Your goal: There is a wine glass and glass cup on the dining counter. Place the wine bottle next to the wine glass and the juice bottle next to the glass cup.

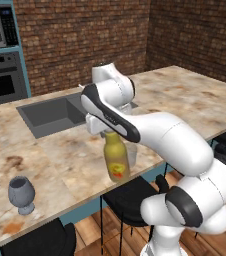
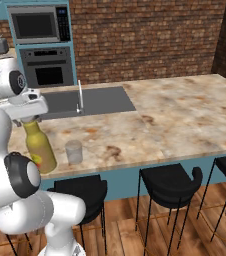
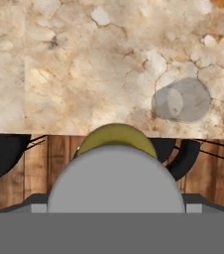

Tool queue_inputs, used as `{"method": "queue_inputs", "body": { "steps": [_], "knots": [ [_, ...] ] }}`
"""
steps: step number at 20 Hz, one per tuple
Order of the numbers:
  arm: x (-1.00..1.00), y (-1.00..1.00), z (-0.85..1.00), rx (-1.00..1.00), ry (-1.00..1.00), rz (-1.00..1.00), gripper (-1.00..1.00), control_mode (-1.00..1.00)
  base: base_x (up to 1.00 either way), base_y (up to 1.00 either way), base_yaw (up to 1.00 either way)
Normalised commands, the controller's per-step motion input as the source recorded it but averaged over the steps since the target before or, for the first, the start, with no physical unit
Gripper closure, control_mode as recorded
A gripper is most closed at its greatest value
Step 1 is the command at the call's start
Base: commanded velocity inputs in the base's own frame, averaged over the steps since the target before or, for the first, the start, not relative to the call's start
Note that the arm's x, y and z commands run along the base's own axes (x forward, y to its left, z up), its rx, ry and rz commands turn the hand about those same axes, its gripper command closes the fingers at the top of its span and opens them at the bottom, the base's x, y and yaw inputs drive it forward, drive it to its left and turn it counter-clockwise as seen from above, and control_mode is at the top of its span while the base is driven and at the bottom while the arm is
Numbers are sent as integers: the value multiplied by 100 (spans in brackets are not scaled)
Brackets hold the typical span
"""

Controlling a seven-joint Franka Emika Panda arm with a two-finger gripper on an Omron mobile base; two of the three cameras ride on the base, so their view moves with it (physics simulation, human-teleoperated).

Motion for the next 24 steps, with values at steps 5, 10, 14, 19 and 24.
{"method": "queue_inputs", "body": {
  "steps": [5, 10, 14, 19, 24],
  "knots": [
    [26, 0, -15, 0, -9, 0, 100, -100, 0, 0, 0],
    [14, 0, -22, 0, -15, 0, 100, -100, 0, 0, 0],
    [10, 0, -24, 9, -8, 0, 100, -100, 0, 0, 0],
    [11, 0, -23, 18, -2, 0, 100, -100, 0, 0, 0],
    [17, -1, -18, 10, -1, 0, 100, -100, 0, 0, 0]
  ]
}}
